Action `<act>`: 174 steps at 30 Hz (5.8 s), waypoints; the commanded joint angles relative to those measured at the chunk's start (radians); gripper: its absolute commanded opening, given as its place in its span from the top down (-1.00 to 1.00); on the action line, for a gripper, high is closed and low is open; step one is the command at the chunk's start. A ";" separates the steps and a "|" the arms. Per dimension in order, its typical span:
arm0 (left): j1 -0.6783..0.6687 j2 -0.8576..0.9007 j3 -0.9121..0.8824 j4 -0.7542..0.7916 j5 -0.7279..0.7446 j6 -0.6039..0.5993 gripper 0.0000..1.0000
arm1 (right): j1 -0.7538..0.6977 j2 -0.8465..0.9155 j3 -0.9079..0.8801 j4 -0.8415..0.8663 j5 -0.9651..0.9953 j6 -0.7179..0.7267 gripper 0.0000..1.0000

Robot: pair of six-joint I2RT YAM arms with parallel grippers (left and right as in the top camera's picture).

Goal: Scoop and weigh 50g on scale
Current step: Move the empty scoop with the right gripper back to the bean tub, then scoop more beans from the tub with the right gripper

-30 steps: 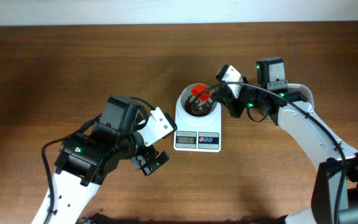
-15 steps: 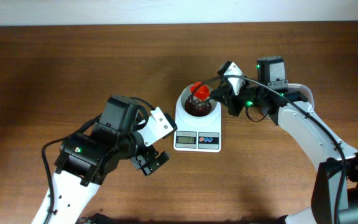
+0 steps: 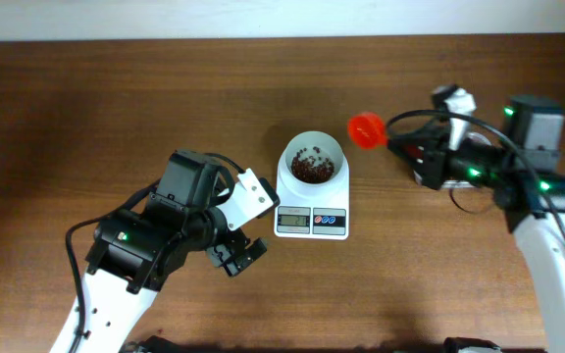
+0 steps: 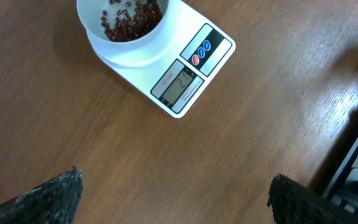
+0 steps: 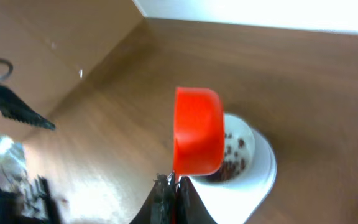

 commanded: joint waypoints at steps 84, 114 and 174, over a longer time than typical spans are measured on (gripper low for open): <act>0.006 -0.005 0.021 0.001 -0.003 0.016 -0.98 | -0.209 0.307 -0.005 0.068 0.797 -0.134 0.92; 0.006 -0.005 0.021 0.001 -0.003 0.016 -0.98 | -0.150 0.380 -0.005 -0.035 0.525 -0.128 0.92; 0.006 -0.005 0.021 0.001 -0.003 0.016 -0.98 | -0.453 0.380 -0.005 -0.021 -0.216 0.057 0.92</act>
